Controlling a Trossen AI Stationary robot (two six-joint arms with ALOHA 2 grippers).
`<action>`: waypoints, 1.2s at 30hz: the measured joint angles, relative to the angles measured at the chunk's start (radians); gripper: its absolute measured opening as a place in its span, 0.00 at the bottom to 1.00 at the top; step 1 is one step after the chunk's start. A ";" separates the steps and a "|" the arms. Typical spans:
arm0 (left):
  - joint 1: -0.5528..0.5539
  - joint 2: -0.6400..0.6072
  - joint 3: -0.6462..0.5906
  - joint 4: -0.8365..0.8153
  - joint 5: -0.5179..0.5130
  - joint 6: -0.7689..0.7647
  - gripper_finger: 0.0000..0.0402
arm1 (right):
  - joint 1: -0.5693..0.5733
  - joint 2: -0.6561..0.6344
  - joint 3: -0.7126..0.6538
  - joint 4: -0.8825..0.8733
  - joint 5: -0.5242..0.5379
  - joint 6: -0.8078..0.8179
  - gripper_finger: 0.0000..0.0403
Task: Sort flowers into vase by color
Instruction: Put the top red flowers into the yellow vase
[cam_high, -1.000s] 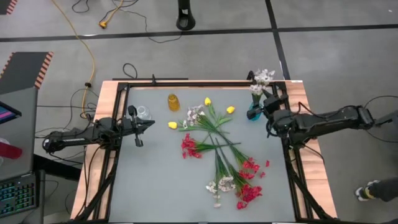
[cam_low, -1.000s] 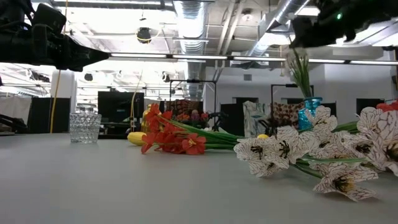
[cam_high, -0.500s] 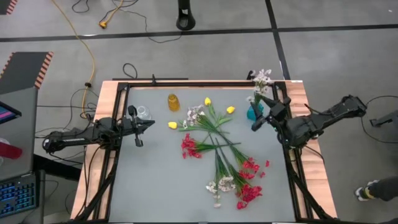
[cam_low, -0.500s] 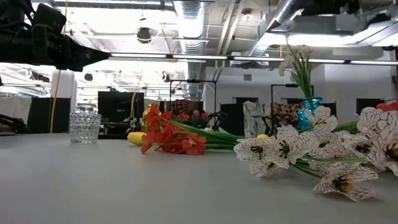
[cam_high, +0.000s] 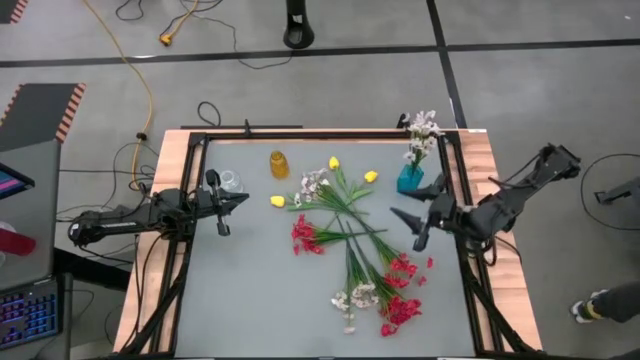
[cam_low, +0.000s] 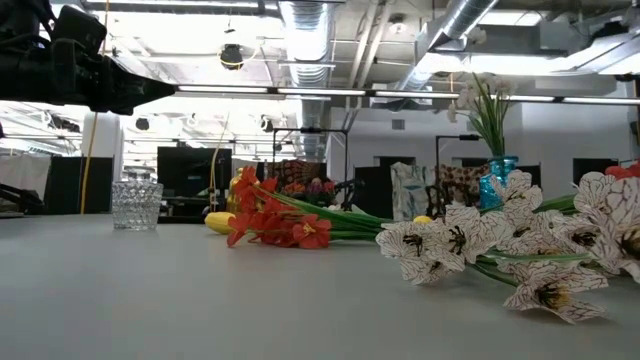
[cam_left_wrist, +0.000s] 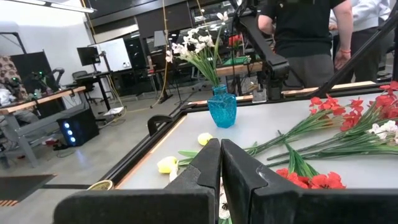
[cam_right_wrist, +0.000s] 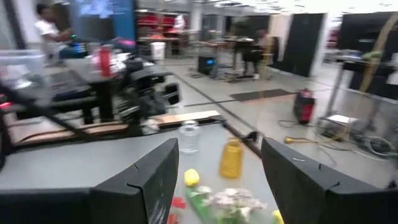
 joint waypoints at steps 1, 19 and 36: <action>0.000 0.000 0.000 0.000 0.000 0.000 0.00 | 0.000 0.018 0.000 0.015 -0.005 0.000 0.63; 0.000 0.000 0.000 0.000 0.000 0.000 0.00 | -0.143 0.437 0.012 0.221 -0.300 0.001 0.63; 0.000 0.000 0.000 0.000 0.000 -0.038 0.00 | -0.398 0.846 0.292 -0.101 -0.625 0.060 0.63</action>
